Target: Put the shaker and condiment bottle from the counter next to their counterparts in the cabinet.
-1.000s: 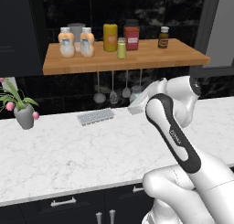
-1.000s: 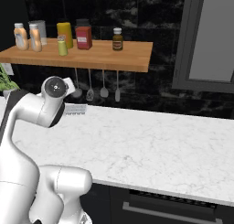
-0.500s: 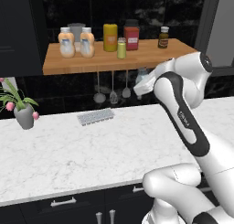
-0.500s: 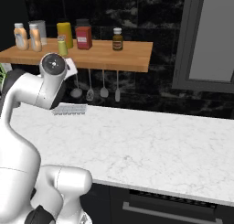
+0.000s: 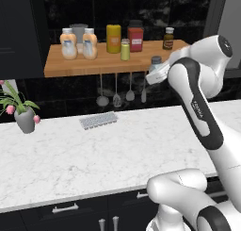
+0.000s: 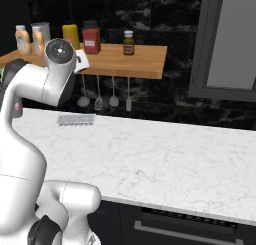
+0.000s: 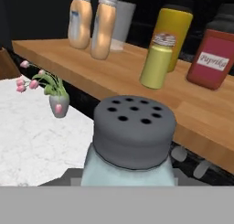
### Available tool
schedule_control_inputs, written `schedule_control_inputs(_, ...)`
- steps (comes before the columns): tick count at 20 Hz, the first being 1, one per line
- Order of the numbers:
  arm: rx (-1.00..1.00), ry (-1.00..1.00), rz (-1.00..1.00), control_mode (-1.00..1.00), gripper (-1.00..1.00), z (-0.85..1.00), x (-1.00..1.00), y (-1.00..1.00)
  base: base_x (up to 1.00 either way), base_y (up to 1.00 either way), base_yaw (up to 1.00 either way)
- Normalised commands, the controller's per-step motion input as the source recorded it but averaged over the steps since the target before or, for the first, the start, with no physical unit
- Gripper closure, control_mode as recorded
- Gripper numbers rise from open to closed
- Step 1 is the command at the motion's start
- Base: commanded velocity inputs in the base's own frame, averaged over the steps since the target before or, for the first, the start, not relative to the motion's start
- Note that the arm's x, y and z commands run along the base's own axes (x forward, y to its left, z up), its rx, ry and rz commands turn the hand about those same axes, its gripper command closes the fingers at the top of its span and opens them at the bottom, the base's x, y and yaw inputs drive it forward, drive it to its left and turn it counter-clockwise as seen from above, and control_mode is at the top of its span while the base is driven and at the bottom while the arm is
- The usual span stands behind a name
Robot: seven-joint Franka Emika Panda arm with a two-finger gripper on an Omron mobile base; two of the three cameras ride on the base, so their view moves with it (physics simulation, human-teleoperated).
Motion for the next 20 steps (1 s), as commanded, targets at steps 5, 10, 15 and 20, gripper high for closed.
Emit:
schedule_control_inputs(5,0.0,0.0,-0.08,-1.0,1.0,0.18,0.07,-0.2,0.0,0.0,0.0)
schedule_control_inputs(10,0.01,0.0,-0.07,-1.0,1.0,0.04,0.1,-0.02,0.0,0.0,0.0)
schedule_control_inputs(15,0.01,0.0,-0.09,-1.0,1.0,0.12,0.48,0.0,0.0,0.0,0.0)
schedule_control_inputs(20,0.02,0.0,-0.07,-1.0,1.0,0.18,0.55,0.0,0.0,0.0,0.0)
